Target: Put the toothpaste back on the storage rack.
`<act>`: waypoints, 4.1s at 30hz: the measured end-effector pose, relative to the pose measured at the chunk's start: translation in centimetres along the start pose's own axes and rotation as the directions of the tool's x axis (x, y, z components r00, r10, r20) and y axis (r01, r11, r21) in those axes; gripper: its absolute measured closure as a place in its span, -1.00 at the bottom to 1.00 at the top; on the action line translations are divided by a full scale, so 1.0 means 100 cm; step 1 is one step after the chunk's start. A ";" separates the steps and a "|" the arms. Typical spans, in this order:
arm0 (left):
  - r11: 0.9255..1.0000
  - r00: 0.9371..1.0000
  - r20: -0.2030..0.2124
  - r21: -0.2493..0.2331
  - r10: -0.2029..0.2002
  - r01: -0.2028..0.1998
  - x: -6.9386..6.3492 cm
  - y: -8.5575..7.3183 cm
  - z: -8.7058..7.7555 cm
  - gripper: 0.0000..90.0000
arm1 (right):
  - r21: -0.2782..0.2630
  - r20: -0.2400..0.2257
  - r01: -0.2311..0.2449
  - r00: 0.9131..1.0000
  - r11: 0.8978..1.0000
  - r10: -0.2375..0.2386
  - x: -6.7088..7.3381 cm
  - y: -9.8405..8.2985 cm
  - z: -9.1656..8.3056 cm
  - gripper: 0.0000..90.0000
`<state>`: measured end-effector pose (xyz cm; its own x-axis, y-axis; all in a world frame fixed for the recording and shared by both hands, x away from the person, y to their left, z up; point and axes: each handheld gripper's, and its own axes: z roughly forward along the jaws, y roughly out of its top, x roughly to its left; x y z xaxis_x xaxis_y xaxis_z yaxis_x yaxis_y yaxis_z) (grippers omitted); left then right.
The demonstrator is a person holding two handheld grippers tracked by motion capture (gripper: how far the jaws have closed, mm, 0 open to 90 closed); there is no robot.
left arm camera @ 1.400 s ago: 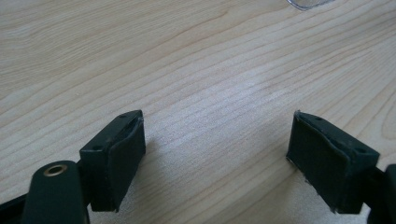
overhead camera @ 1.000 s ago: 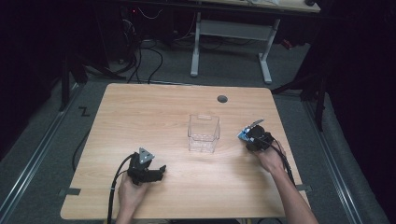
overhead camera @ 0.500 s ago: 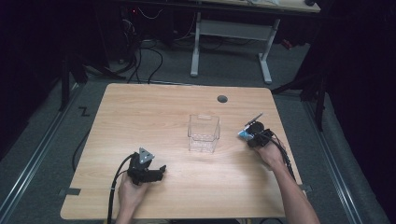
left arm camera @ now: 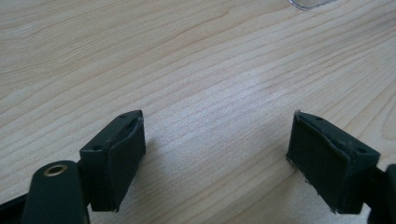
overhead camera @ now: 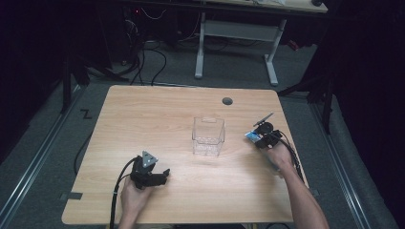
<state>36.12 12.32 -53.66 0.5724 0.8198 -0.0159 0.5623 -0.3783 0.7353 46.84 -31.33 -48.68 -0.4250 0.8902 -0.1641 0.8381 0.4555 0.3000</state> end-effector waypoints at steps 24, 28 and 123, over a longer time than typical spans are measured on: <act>1.000 1.000 0.001 0.000 -0.001 0.001 0.000 0.000 0.000 -0.57 | -0.121 -0.192 -0.081 0.980 0.989 0.057 -0.010 -0.013 -0.030 0.61; 1.000 1.000 0.000 0.000 -0.002 0.002 0.000 0.000 0.000 -0.57 | -0.154 -0.214 -0.090 0.975 0.984 0.056 -0.012 -0.015 -0.038 0.61; 1.000 1.000 0.000 0.000 -0.001 0.001 0.000 0.000 0.000 -0.57 | -0.612 -0.417 -0.049 0.868 0.789 -0.270 0.054 0.023 -0.153 0.63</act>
<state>36.12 12.33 -53.66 0.5719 0.8202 -0.0162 0.5627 -0.3779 0.7352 41.27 -25.33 -34.54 -0.7381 0.6533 0.1686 0.4726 0.3222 0.8202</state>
